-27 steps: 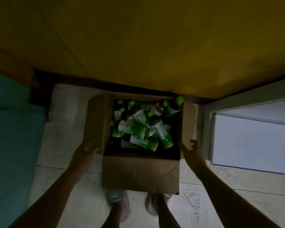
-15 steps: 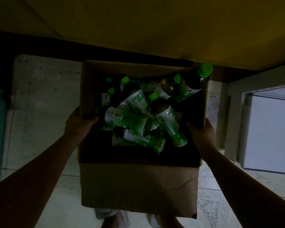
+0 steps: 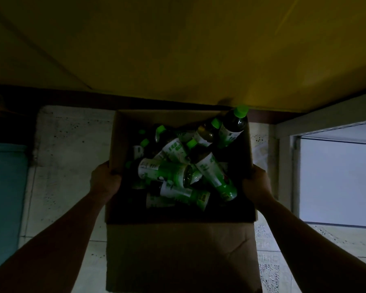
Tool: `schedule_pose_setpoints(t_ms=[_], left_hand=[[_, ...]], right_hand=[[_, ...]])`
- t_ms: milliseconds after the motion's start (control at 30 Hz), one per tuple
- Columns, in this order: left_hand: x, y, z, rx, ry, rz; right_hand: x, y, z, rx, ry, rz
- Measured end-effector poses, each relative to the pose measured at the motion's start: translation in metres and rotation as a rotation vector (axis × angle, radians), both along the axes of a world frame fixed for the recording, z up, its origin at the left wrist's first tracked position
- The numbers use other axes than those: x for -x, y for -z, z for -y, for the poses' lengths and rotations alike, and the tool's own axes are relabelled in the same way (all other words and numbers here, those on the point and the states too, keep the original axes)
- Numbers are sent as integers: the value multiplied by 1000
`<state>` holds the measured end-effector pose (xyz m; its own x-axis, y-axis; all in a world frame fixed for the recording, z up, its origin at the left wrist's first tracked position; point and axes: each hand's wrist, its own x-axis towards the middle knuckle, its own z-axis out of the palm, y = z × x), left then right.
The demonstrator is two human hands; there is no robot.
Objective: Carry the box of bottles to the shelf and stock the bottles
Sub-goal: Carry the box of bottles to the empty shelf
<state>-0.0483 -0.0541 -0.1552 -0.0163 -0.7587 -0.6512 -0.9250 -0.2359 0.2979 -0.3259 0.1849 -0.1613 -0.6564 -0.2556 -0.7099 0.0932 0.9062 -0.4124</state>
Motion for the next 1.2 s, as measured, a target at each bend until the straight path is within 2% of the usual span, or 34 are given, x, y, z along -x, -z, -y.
schedule_pose_setpoints(t_ms=[200, 400, 500, 733, 900, 1067, 1200], left_hand=[[-18, -53, -20, -43, 2, 4], [-25, -158, -29, -61, 39, 3], [-28, -231, -35, -58, 55, -41], [-52, -451, -76, -9, 194, -122], [-73, -561, -113, -23, 297, -146], [-90, -629, -149, -76, 460, -152], [-91, -660, -182, -115, 563, -139]], right_hand=[[-10, -60, -20, -7, -29, 17], [-15, -166, -34, 6, -48, 27], [-23, -236, -45, 32, -27, 11], [-56, -426, -110, 38, -12, -22], [-104, -534, -169, 81, 47, -128], [-153, -606, -232, 47, 144, -157], [-185, -637, -285, 13, 221, -140]])
